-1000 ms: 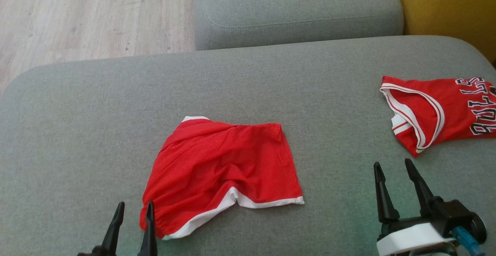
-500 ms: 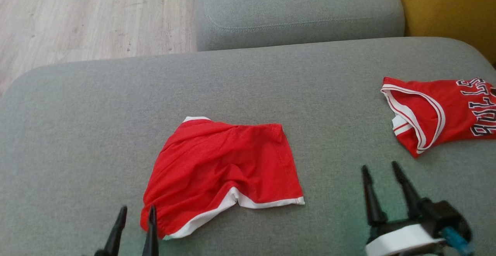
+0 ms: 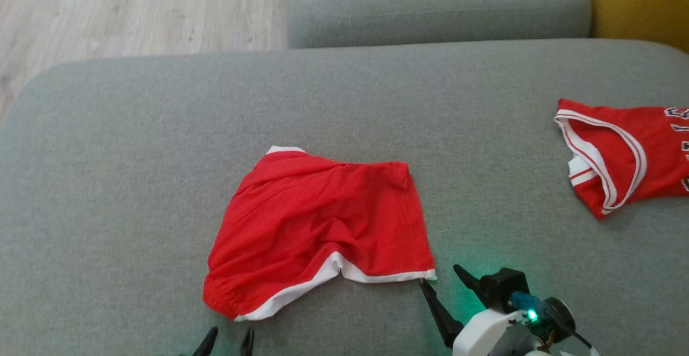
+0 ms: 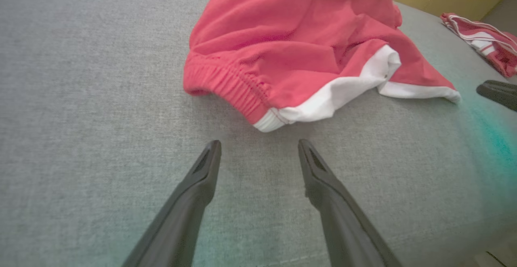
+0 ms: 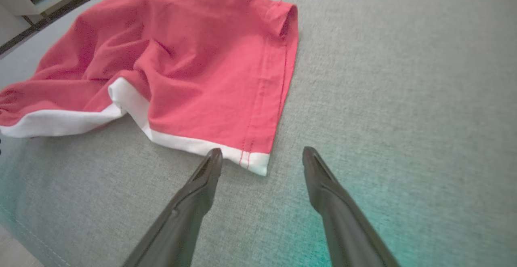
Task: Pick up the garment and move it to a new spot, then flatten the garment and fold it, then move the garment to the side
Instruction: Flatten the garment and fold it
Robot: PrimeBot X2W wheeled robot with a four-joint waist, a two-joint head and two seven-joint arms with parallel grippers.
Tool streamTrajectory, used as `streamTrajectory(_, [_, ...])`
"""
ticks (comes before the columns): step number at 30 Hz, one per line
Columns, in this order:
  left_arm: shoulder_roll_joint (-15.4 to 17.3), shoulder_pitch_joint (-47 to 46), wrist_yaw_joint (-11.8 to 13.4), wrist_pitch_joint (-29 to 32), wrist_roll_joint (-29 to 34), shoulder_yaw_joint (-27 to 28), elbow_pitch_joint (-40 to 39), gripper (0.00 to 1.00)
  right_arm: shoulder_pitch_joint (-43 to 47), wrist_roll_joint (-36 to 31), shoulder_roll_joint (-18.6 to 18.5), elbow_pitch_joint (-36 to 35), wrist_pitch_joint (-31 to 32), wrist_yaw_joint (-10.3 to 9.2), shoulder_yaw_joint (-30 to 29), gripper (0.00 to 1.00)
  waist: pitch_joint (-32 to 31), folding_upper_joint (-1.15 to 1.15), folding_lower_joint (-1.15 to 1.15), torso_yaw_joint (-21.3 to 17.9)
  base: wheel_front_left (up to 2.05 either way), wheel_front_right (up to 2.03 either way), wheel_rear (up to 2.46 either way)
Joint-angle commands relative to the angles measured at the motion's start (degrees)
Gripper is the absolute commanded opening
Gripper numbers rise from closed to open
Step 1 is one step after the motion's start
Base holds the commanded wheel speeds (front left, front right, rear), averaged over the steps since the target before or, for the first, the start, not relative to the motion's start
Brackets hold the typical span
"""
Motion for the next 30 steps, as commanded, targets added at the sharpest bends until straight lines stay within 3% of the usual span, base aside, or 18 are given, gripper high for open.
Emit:
streamTrajectory(1, [0.48,-3.22,0.09,-0.15,-0.48,1.13,-0.7,1.0,-2.79,-0.47,-0.26,-1.29,0.71,0.39,1.51,1.0,0.74,0.0,0.0,0.41,0.0,0.0,0.0])
streamTrajectory(18, [1.55,-9.01,0.09,-3.68,-4.52,-2.57,4.9,1.0,-4.58,-1.91,-0.26,-0.66,2.71,0.39,2.19,1.0,3.31,0.0,0.0,0.39,0.0,0.0,0.0])
streamTrajectory(26, [3.16,-11.03,0.09,-5.2,-6.77,-6.17,4.11,0.59,-5.17,-1.93,-0.26,-0.42,2.45,0.39,2.11,1.0,4.04,0.0,0.0,0.26,0.0,0.0,0.0])
streamTrajectory(30, [3.58,-11.98,0.09,-6.02,-7.02,-7.07,4.13,0.51,-5.46,-1.91,-0.26,-0.2,2.48,0.39,2.26,1.0,4.15,0.0,0.0,0.23,0.0,0.0,0.0])
